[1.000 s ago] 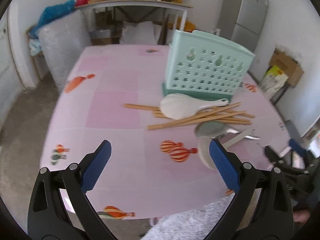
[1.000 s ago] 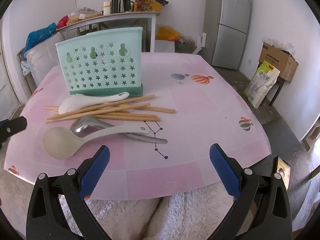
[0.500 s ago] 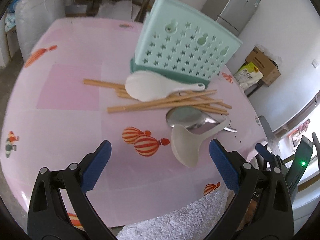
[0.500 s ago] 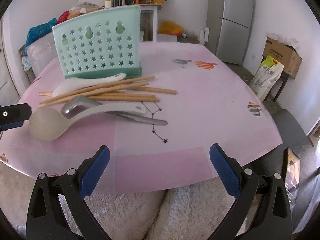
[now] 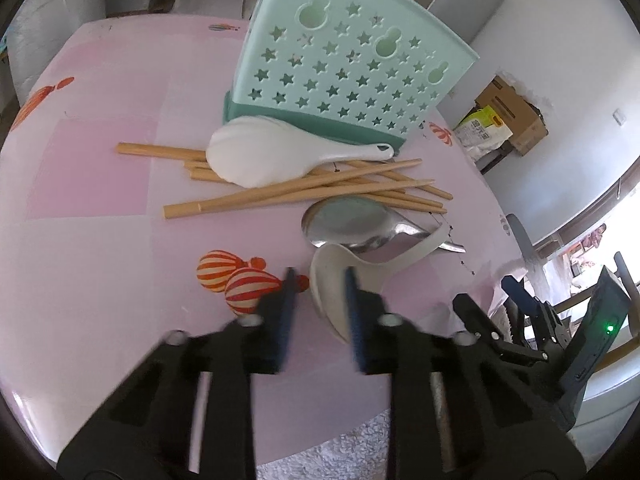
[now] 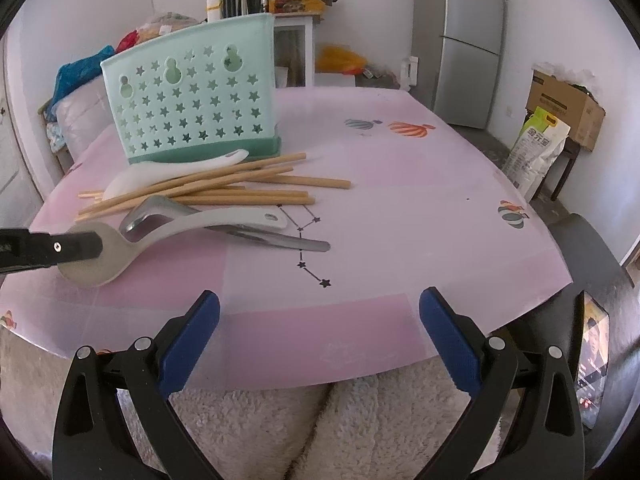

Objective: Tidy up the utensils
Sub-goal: 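Grasp the cream ladle handle with the left gripper, then grasp the silver spoon with the right gripper while the left gripper lifts the ladle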

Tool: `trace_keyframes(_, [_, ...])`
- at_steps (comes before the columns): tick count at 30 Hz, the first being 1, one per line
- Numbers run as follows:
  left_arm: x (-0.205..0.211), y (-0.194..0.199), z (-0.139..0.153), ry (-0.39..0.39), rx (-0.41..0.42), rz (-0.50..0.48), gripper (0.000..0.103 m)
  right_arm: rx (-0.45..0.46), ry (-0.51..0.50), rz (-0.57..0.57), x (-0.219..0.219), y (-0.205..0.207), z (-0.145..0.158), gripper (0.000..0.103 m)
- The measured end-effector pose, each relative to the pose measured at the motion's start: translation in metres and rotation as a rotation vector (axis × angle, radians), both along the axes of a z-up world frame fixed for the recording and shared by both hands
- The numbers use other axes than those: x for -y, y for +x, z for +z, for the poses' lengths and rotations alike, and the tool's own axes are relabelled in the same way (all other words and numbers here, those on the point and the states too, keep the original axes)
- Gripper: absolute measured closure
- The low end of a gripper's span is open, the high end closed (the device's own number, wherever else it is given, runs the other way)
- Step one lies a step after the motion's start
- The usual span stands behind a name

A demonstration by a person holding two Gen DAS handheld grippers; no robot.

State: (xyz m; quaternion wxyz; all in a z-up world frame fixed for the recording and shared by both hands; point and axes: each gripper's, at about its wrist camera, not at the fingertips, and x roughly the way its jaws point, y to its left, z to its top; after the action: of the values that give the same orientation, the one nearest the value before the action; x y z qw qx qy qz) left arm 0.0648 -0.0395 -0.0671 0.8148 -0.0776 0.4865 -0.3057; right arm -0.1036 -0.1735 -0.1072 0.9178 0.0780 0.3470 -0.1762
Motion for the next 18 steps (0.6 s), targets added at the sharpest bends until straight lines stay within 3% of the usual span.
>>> trace_keyframes(2, [-0.003,0.002,-0.002,-0.018,-0.024,0.010,0.097,0.008,-0.009,-0.007,0.001,-0.001,0.003,0.006])
trace_keyframes(7, [-0.017,-0.002,0.006,-0.072,-0.033,0.017,0.098,0.049,-0.066,-0.039,0.002,-0.010,0.014,0.006])
trace_keyframes(13, [-0.052,-0.001,0.029,-0.194,-0.044,0.049,0.098,0.142,-0.136,-0.074,0.002,-0.024,0.033,0.007])
trace_keyframes(18, [-0.092,0.007,0.056,-0.254,0.026,0.139,0.098,0.134,-0.177,0.076,-0.025,-0.002,0.039,0.014])
